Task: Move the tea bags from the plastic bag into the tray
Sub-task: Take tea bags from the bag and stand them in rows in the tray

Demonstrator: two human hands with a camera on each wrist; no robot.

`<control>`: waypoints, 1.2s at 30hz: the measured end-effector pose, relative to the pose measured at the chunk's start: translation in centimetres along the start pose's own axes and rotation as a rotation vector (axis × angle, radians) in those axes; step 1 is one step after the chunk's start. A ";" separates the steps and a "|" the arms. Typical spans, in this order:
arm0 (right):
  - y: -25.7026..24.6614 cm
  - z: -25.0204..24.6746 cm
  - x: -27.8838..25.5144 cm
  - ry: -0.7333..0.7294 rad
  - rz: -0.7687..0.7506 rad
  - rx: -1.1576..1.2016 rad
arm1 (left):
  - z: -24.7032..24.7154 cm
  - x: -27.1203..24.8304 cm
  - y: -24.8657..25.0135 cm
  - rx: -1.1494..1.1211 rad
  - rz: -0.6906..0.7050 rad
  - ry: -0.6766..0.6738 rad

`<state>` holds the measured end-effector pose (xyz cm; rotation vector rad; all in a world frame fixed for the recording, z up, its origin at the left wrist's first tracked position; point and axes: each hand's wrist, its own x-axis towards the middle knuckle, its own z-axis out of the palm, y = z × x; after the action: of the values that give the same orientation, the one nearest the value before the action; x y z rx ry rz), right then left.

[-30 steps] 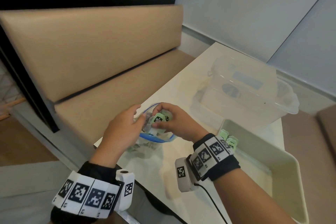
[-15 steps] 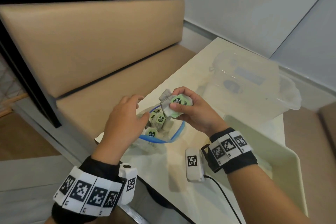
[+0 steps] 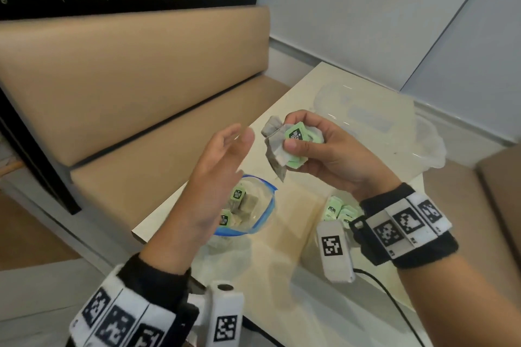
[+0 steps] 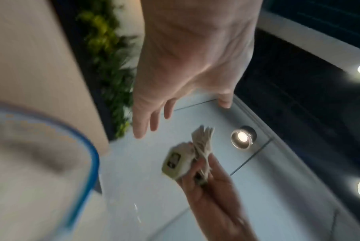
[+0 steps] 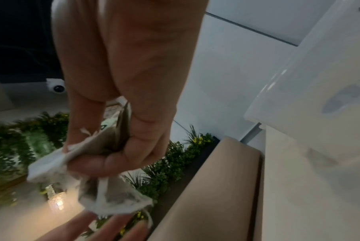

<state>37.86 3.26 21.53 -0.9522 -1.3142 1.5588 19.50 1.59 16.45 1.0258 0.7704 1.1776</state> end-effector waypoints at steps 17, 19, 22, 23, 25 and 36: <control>3.9 -2.1 -4.2 0.375 0.169 -0.726 | 7.8 2.2 -7.2 -0.784 -0.502 -0.098; 4.0 -2.7 -4.6 0.410 0.138 -0.837 | 7.8 2.4 -7.5 -0.790 -0.514 -0.113; 4.1 -3.7 -5.3 0.419 0.090 -0.949 | 7.8 2.6 -7.9 -0.757 -0.513 -0.132; 4.3 -4.1 -5.5 0.414 0.083 -0.987 | 7.8 2.8 -8.1 -0.735 -0.514 -0.126; 4.4 -4.8 -5.7 0.422 0.108 -1.093 | 7.8 3.0 -8.4 -0.695 -0.521 -0.111; 3.5 -6.1 -5.2 0.474 0.157 -0.964 | 7.6 3.6 -9.1 -0.691 -0.530 -0.118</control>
<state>44.77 0.14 17.21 -1.9030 -1.6534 0.6471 30.49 2.78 10.84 0.2807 0.4403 0.8119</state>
